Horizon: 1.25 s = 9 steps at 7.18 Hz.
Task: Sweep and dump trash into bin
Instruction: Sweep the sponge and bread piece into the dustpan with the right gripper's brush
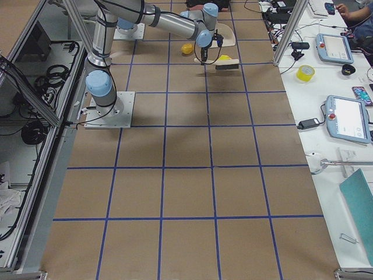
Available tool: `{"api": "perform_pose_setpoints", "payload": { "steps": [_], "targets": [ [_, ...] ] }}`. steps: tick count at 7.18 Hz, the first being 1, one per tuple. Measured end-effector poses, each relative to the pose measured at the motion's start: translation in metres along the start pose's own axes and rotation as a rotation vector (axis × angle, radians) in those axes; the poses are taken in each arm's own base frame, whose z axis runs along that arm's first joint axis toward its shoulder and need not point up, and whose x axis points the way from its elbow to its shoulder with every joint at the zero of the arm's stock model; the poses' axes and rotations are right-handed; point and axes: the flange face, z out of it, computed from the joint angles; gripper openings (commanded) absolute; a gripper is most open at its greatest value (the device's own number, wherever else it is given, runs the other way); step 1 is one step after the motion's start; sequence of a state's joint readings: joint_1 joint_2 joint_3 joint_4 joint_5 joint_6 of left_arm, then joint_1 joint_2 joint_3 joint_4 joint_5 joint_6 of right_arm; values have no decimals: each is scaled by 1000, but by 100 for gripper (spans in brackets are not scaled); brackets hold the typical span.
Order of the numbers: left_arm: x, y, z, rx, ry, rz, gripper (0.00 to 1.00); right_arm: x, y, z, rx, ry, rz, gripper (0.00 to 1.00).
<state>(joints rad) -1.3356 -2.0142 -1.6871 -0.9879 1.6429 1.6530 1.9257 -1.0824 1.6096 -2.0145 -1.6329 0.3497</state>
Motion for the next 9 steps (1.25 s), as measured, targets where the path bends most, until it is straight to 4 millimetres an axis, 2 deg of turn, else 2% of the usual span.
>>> {"api": "perform_pose_setpoints", "payload": {
  "steps": [2,4,7,9],
  "targets": [
    [3,-3,-7,-5,-8,8,0,-10,-2,2,0,-14,-8,9],
    [7,-6,-5,-4,0,4,0,-20,-5,3,-6,-51,-16,8],
    [10,-21,-2,-12,6,1,0,-60,-11,1,-7,-120,-69,8],
    [12,-23,-4,-14,5,1,0,-93,-8,-11,-5,-225,-87,6]
  ]
}}
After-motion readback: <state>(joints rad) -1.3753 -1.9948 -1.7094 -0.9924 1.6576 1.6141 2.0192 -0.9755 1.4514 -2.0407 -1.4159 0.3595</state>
